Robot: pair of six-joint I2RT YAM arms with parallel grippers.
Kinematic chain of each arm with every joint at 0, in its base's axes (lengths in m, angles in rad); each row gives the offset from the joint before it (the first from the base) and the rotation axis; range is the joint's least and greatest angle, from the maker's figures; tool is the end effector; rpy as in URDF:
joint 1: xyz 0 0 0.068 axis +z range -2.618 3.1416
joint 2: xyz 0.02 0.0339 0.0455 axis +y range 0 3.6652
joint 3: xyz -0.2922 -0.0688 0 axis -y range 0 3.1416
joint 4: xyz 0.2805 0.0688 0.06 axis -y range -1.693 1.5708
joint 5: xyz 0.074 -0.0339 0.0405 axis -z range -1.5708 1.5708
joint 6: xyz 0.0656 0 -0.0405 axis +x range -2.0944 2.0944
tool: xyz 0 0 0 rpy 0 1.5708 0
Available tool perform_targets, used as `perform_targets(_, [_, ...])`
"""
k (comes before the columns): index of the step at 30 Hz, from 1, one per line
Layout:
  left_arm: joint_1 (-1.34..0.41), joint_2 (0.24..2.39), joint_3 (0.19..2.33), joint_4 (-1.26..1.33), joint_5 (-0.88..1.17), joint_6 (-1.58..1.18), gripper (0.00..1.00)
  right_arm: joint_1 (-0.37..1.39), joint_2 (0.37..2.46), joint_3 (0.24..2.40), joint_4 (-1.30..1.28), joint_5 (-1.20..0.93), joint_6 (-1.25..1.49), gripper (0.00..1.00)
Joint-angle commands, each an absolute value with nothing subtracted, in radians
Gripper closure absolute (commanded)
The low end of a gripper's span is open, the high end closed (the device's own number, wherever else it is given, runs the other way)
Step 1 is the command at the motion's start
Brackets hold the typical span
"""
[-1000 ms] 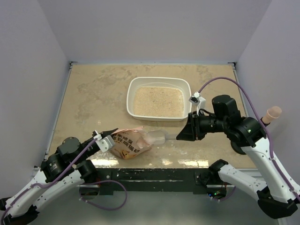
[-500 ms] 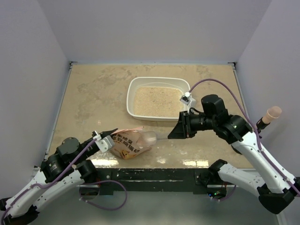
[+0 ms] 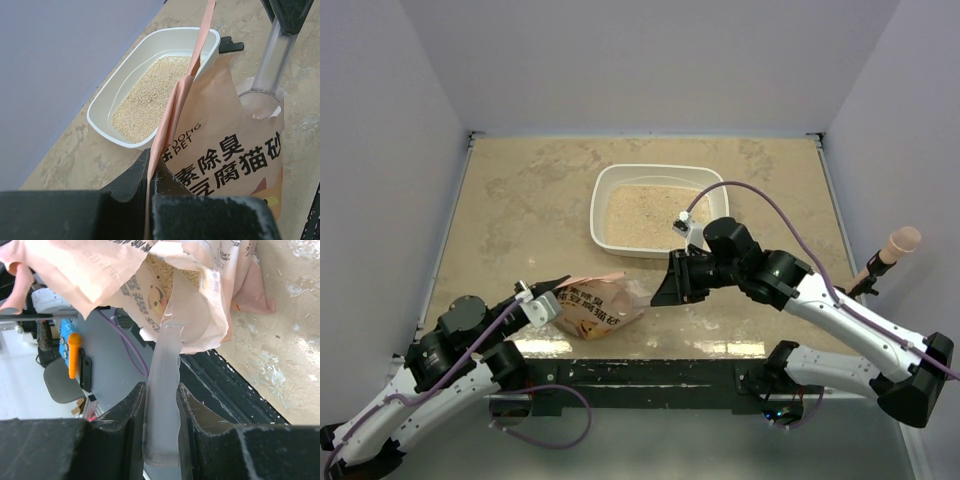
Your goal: Fill the litter box with clean litter
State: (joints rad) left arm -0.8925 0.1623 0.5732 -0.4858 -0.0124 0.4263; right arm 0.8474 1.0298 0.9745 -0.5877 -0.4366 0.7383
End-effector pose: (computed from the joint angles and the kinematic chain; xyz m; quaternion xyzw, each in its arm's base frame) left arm 0.0659 -0.0805 0.3173 0.4458 0.5820 -0.1527 0.6628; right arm 0.1511 0.2130 0.3284 -0.1444 0.8665 0.4471 0.1686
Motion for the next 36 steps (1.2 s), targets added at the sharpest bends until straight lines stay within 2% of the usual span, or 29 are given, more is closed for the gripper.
perform_targets(1, [-0.896, 0.144, 0.577, -0.376, -0.021, 0.405, 1.00, 0.871, 1.054, 1.006, -0.595, -0.295, 0.767, 1.00])
perform_targets(7, [-0.896, 0.143, 0.578, -0.377, -0.015, 0.403, 1.00, 0.882, 1.120, 1.080, -0.696, -0.186, 0.758, 1.00])
perform_targets(16, [-0.897, 0.140, 0.577, -0.385, -0.005, 0.400, 1.00, 0.911, 1.249, 1.149, -0.706, -0.153, 0.762, 1.00])
perform_targets(22, [-0.897, 0.133, 0.575, -0.385, -0.005, 0.405, 1.00, 0.946, 1.336, 1.099, -0.586, -0.173, 0.801, 1.00])
perform_targets(29, [-0.896, 0.114, 0.569, -0.385, -0.005, 0.411, 1.00, 0.999, 1.448, 0.941, -0.260, -0.284, 0.908, 1.00])
perform_targets(36, [-0.896, 0.107, 0.568, -0.385, -0.005, 0.411, 1.00, 1.003, 1.418, 0.798, -0.003, -0.387, 0.980, 1.00])
